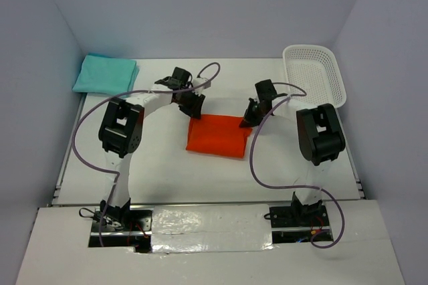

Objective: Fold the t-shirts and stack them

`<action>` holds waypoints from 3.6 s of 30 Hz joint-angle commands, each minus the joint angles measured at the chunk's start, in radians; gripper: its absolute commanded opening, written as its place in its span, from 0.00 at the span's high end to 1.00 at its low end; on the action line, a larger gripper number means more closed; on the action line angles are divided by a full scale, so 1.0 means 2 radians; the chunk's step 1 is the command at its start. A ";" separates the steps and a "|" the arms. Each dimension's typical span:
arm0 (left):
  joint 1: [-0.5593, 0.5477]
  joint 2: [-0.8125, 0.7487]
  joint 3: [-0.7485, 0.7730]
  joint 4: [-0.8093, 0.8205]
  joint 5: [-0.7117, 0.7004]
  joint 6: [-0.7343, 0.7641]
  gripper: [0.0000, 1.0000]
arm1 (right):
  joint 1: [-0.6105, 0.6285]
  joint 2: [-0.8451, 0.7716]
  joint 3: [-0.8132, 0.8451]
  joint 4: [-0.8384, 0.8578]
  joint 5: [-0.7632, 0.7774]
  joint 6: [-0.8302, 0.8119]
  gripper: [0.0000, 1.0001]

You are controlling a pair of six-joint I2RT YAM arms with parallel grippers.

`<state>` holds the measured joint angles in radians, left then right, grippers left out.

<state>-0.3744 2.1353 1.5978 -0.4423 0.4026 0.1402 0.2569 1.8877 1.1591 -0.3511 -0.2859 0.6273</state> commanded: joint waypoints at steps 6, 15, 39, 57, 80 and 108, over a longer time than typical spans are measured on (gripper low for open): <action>0.031 -0.025 0.044 0.018 -0.085 -0.058 0.42 | -0.010 0.001 0.044 -0.035 0.060 -0.045 1.00; 0.045 -0.110 -0.003 -0.065 -0.017 -0.089 0.01 | -0.010 -0.096 0.082 -0.136 0.084 -0.069 0.35; 0.006 -0.048 -0.207 0.068 0.131 -0.235 0.01 | 0.040 -0.102 -0.140 0.025 0.000 0.025 0.35; 0.075 0.006 0.015 -0.086 0.102 -0.091 1.00 | 0.039 -0.165 -0.131 -0.030 0.026 -0.012 0.35; 0.237 0.041 0.258 0.032 -0.372 0.188 1.00 | 0.046 -0.151 -0.047 -0.121 0.042 -0.084 0.35; 0.342 0.113 0.375 0.026 -0.379 0.118 0.01 | 0.070 -0.098 0.049 -0.176 0.028 -0.110 0.35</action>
<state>0.2943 2.3989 2.2543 -0.3992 -0.3252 0.4763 0.3836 1.7325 1.2247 -0.6739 -0.2356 0.4160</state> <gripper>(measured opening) 0.993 0.650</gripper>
